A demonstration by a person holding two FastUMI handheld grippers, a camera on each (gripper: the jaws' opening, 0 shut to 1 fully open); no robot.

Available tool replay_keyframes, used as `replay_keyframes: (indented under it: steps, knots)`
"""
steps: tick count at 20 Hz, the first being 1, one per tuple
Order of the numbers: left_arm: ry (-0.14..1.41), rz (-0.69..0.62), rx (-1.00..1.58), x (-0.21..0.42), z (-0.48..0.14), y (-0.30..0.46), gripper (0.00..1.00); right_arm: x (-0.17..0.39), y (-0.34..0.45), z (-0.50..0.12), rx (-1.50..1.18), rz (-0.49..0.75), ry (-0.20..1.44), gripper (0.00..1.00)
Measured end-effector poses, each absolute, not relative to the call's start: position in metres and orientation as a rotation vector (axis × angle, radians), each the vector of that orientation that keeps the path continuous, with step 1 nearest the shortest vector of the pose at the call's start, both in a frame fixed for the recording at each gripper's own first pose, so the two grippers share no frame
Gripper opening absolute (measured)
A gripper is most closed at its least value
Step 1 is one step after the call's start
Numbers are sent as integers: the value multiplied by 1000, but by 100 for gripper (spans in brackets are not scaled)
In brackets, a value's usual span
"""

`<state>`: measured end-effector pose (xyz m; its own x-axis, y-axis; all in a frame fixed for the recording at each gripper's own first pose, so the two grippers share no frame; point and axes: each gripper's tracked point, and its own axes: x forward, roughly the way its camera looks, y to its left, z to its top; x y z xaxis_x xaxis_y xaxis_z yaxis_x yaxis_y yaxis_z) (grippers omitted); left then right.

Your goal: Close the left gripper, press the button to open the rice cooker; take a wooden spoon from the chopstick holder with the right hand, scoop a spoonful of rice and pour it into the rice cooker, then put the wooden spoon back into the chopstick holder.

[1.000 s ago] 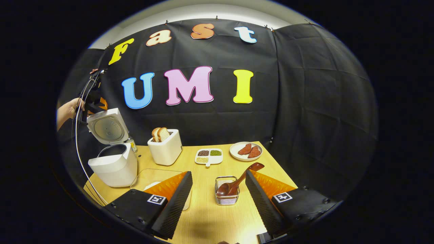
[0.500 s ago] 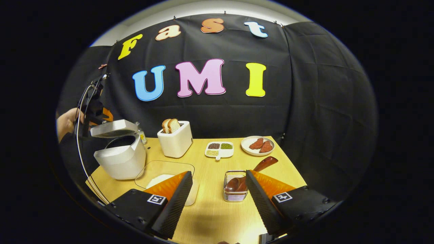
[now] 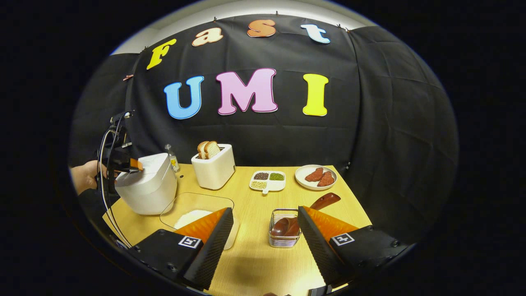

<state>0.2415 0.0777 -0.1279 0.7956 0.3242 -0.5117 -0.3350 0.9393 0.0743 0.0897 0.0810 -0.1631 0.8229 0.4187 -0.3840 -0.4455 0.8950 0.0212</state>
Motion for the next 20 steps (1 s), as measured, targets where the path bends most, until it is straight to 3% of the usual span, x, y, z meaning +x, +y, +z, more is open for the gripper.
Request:
replay_keyframes:
  steps: [7,10,16,20]
  knots:
    - [523,356,-29,235,-123,76,99,106,73,-169,-47,478,380,99]
    - [400,355,-66,215,-81,54,96,118,67,-159,-37,485,354,98]
    - [150,262,-40,137,18,-15,96,130,68,-128,0,531,326,99]
    - [95,187,-78,79,32,-62,95,108,67,-86,19,511,284,99]
